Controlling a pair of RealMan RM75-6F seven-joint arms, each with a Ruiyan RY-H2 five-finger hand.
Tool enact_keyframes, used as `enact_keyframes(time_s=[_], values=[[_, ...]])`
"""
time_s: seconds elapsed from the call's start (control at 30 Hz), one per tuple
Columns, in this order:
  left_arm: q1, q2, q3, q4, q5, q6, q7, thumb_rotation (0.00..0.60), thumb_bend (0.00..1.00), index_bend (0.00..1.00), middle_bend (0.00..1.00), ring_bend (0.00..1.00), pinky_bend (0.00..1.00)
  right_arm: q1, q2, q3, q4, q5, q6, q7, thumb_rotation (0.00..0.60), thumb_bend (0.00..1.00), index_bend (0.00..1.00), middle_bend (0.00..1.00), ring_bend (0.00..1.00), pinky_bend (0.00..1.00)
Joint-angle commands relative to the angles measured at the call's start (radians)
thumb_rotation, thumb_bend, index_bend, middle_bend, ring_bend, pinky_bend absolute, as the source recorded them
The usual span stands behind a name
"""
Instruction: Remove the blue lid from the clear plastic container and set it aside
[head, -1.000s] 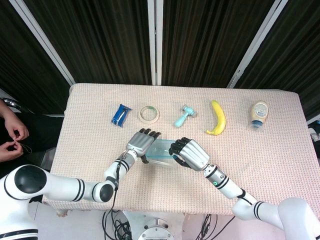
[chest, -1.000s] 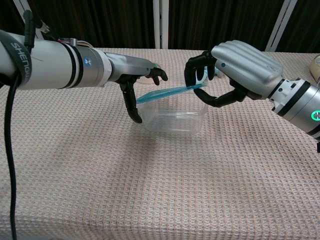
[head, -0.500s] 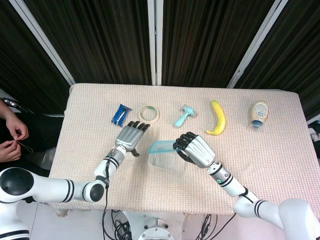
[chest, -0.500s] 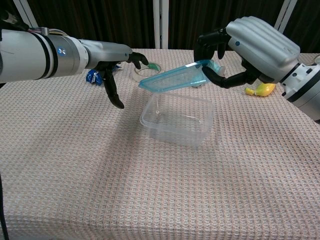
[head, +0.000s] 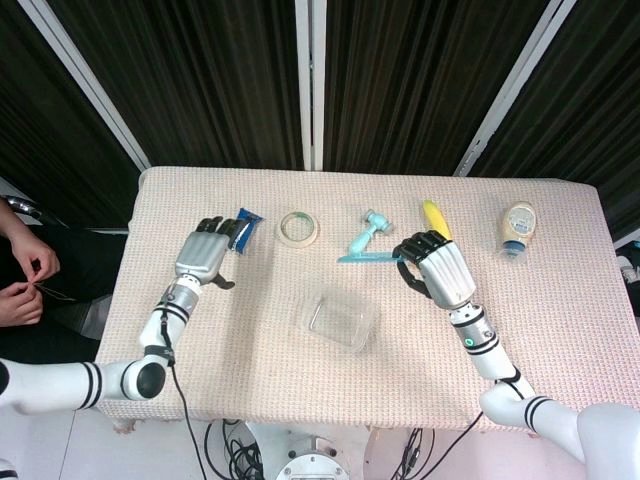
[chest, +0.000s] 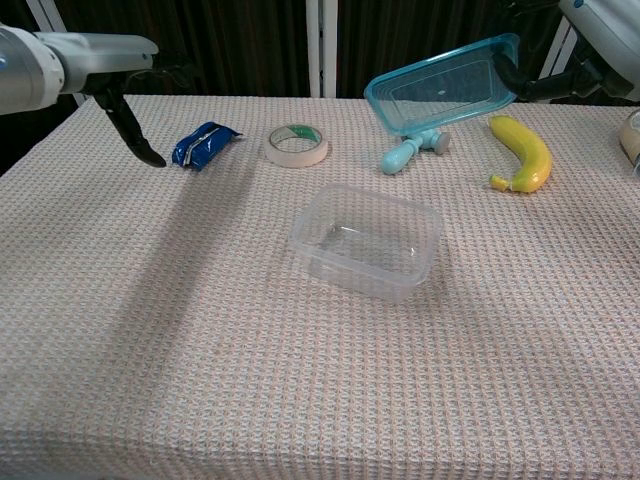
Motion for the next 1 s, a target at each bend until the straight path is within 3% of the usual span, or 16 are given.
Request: enact_keyframes(time_s=[0.03, 0.1, 0.13, 0.23, 0.3, 0.4, 0.57, 0.7, 0.87, 1.0], values=[[0.081, 0.045, 0.003, 0.002, 0.066, 0.048, -0.074, 0.600, 0.00, 0.00, 0.06, 0.00, 0.06, -0.013, -0.011, 0.020, 0.047, 0.044, -0.033, 0.002, 0.600, 0.63, 0.89, 0.68, 0.45, 0.50], [0.118, 0.059, 0.007, 0.009, 0.093, 0.064, -0.108, 0.600, 0.00, 0.00, 0.06, 0.00, 0.06, -0.014, -0.019, 0.024, 0.071, 0.068, -0.067, -0.002, 0.600, 0.63, 0.87, 0.67, 0.45, 0.48], [0.142, 0.070, 0.010, 0.011, 0.110, 0.065, -0.132, 0.600, 0.00, 0.00, 0.06, 0.00, 0.06, -0.013, -0.020, 0.021, 0.081, 0.078, -0.093, -0.009, 0.600, 0.62, 0.81, 0.63, 0.42, 0.45], [0.194, 0.088, 0.011, 0.020, 0.141, 0.068, -0.194, 0.600, 0.00, 0.00, 0.06, 0.00, 0.06, -0.016, -0.010, 0.005, 0.075, 0.089, -0.144, -0.033, 0.600, 0.50, 0.51, 0.45, 0.26, 0.32], [0.233, 0.099, 0.010, 0.028, 0.165, 0.075, -0.238, 0.600, 0.00, 0.00, 0.06, 0.00, 0.06, -0.024, 0.011, -0.011, 0.046, 0.091, -0.170, -0.063, 0.600, 0.37, 0.25, 0.32, 0.13, 0.21], [0.284, 0.112, 0.003, 0.034, 0.204, 0.100, -0.293, 0.600, 0.00, 0.00, 0.06, 0.00, 0.06, -0.045, 0.071, -0.041, -0.043, 0.091, -0.204, -0.104, 0.600, 0.29, 0.02, 0.18, 0.01, 0.09], [0.372, 0.146, 0.002, 0.027, 0.293, 0.185, -0.347, 0.600, 0.00, 0.00, 0.06, 0.00, 0.06, -0.104, 0.241, -0.103, -0.291, 0.094, -0.242, -0.163, 0.600, 0.14, 0.00, 0.05, 0.00, 0.00], [0.442, 0.176, 0.017, 0.019, 0.359, 0.261, -0.352, 0.600, 0.00, 0.00, 0.06, 0.00, 0.05, -0.169, 0.389, -0.144, -0.459, 0.118, -0.239, -0.225, 0.600, 0.12, 0.00, 0.03, 0.00, 0.00], [0.522, 0.221, 0.043, 0.001, 0.420, 0.305, -0.367, 0.600, 0.00, 0.02, 0.06, 0.00, 0.05, -0.262, 0.547, -0.171, -0.606, 0.159, -0.185, -0.237, 0.600, 0.13, 0.00, 0.06, 0.00, 0.01], [0.581, 0.255, 0.059, -0.006, 0.494, 0.329, -0.433, 0.600, 0.00, 0.04, 0.07, 0.00, 0.05, -0.335, 0.590, -0.149, -0.638, 0.197, -0.097, -0.173, 0.600, 0.14, 0.00, 0.15, 0.00, 0.03]])
